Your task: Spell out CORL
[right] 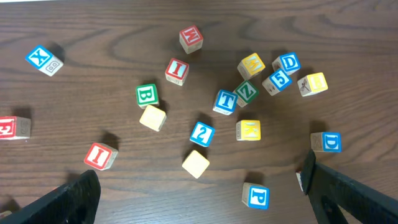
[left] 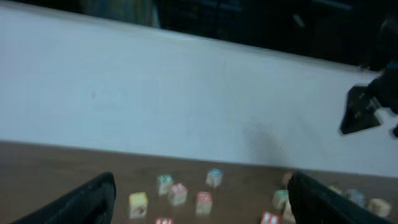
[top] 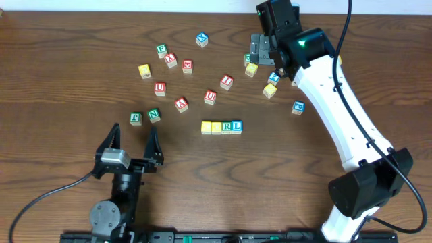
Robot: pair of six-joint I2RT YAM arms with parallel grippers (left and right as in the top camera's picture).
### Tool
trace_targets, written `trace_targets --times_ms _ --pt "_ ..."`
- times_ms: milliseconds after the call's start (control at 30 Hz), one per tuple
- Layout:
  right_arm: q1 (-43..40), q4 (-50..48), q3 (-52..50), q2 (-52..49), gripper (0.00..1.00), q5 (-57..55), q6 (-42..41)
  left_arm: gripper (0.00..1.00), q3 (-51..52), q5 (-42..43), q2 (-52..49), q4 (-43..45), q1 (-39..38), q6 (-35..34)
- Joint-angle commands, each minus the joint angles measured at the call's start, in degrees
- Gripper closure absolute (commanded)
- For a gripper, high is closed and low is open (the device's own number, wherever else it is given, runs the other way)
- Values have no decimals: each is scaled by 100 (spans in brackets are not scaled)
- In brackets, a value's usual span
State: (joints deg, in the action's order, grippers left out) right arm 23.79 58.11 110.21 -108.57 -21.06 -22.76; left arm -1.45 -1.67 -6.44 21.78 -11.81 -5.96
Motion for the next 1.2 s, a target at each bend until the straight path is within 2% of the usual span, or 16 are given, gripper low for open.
trace_targets --times_ms 0,233,1167 --pt "-13 0 66 133 1 -87 11 13 120 323 466 -610 280 11" --pt "-13 0 66 133 1 -87 11 13 120 1338 638 -2468 994 11" --pt "-15 52 66 133 1 -111 13 13 118 1344 621 -2496 1088 13"
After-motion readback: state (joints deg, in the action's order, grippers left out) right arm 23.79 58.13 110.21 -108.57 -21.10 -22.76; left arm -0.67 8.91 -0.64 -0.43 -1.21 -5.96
